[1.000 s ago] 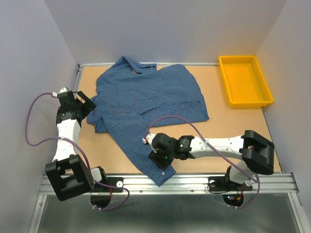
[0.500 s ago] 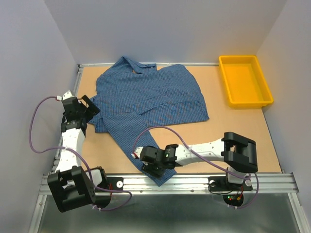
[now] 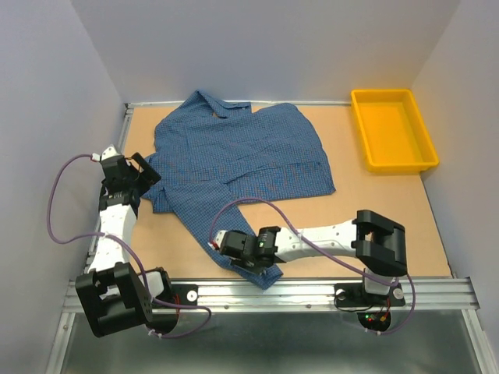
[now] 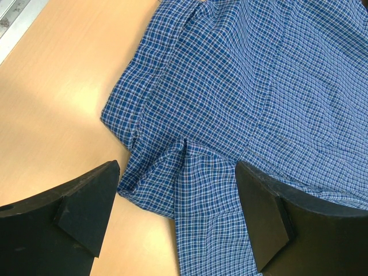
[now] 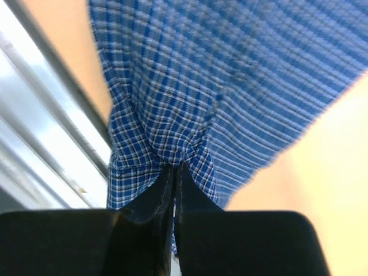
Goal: Fold and stack the long sleeve shirts
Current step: Fold the shirt
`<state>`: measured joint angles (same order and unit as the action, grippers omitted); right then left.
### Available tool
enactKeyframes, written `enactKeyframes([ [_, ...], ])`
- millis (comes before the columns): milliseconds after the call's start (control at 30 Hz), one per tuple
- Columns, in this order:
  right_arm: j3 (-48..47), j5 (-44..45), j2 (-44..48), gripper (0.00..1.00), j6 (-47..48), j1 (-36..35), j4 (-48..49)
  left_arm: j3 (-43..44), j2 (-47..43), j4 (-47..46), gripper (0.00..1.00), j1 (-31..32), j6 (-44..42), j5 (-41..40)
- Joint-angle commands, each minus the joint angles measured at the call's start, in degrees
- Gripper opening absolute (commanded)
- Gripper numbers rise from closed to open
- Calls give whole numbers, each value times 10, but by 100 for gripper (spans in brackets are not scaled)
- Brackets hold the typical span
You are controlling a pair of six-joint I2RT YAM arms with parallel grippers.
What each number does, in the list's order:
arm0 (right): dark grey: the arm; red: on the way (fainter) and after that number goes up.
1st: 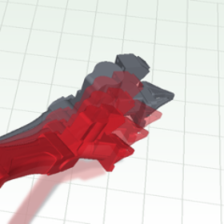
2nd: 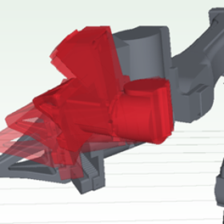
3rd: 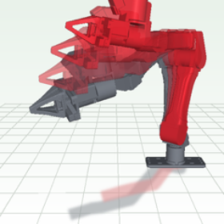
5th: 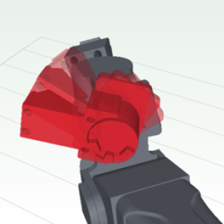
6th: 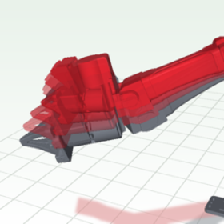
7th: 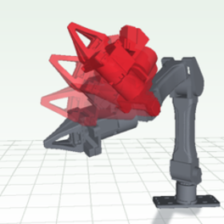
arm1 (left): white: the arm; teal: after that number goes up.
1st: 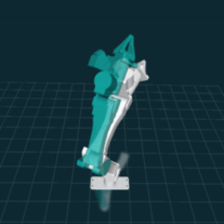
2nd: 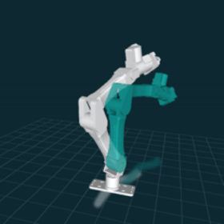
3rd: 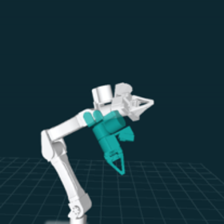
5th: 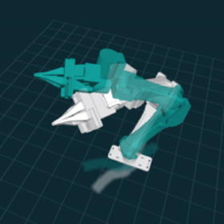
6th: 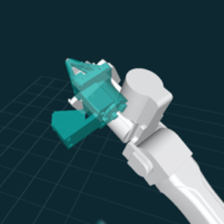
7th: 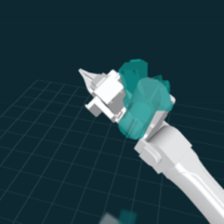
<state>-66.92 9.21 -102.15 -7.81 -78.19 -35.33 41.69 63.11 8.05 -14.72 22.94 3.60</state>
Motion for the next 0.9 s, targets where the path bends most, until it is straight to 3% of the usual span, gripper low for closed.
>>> enactKeyframes([
  [0, -87, 83, 40, 1, 33, 48, -66, 2, -4, -23, 93, 1, -7, -4],
  [200, -207, 41, 28, 1, 49, 169, -69, 0, -10, -24, 94, 2, -4, -3],
  [500, -468, 141, -107, 1, 140, 258, -70, -2, -7, -24, 93, 3, 0, 2],
  [600, -621, 190, -169, 1, 177, 281, -67, -3, -5, -23, 93, 6, 2, 3],
  [667, -670, 220, -197, 0, 184, 295, -48, -3, -5, -25, 93, 7, 2, 4],
  [867, -665, 248, -233, 1, 253, 302, 134, -4, -3, -26, 93, 14, 3, 16],
])
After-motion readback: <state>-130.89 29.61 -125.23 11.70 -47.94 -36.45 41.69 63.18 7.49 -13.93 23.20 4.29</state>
